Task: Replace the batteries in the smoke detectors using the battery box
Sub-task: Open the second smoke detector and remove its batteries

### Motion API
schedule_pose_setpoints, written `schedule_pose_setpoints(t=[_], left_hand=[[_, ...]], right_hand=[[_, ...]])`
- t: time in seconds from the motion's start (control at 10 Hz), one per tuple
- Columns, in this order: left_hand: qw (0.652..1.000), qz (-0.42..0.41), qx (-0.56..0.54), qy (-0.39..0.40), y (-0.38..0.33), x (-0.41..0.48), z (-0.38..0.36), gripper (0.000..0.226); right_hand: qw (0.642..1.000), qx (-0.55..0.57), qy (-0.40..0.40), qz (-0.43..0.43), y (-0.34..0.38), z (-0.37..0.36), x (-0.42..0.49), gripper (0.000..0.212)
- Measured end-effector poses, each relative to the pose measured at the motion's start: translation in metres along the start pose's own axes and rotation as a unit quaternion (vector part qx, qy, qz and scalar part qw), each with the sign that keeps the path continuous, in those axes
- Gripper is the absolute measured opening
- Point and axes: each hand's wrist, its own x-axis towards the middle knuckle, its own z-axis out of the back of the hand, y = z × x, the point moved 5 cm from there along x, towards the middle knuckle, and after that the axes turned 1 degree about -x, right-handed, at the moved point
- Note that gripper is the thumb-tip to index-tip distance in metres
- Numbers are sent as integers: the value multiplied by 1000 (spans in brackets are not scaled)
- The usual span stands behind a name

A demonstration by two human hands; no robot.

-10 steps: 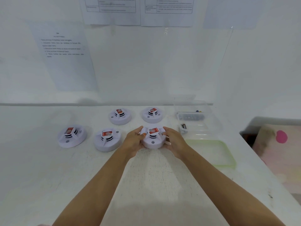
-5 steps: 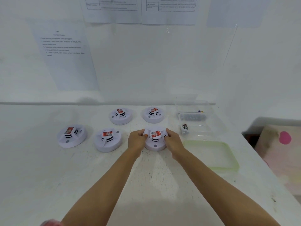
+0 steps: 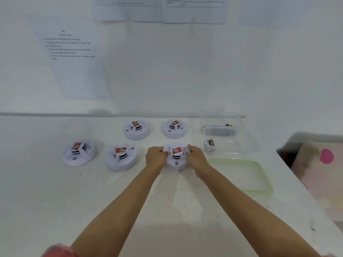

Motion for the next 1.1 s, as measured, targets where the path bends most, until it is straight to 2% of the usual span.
schedule_pose_setpoints(t=[0.1, 0.2, 0.3, 0.4, 0.5, 0.6, 0.8, 1.0, 1.1], left_hand=[[999, 10, -26, -16, -6, 2, 5, 31], [997, 12, -70, -29, -20, 11, 12, 35], [995, 20, -97, -19, -37, 26, 14, 32], [994, 34, -102, -1, -48, 45, 10, 33], [994, 49, -97, 4, -54, 66, 1, 35], [996, 53, -64, 24, -53, 90, -9, 36], [996, 42, -66, 34, -57, 115, -17, 50], [998, 15, -30, 46, -62, 122, -28, 9], [999, -4, -12, 49, -64, 121, -30, 15]], right_hand=[[1000, 4, 4, 3, 8, 5, 3, 49], [999, 18, -13, 27, 31, 18, 14, 55], [999, 42, -3, 13, 55, 27, 35, 47], [998, 48, 23, -19, 72, 31, 60, 20], [997, 49, 31, -41, 81, 30, 82, 8], [996, 61, 29, -64, 80, 27, 101, 30], [993, 65, 13, -96, 77, 9, 122, 29], [990, 83, -4, -111, 74, 5, 127, 32], [990, 88, -12, -109, 72, 7, 126, 32]])
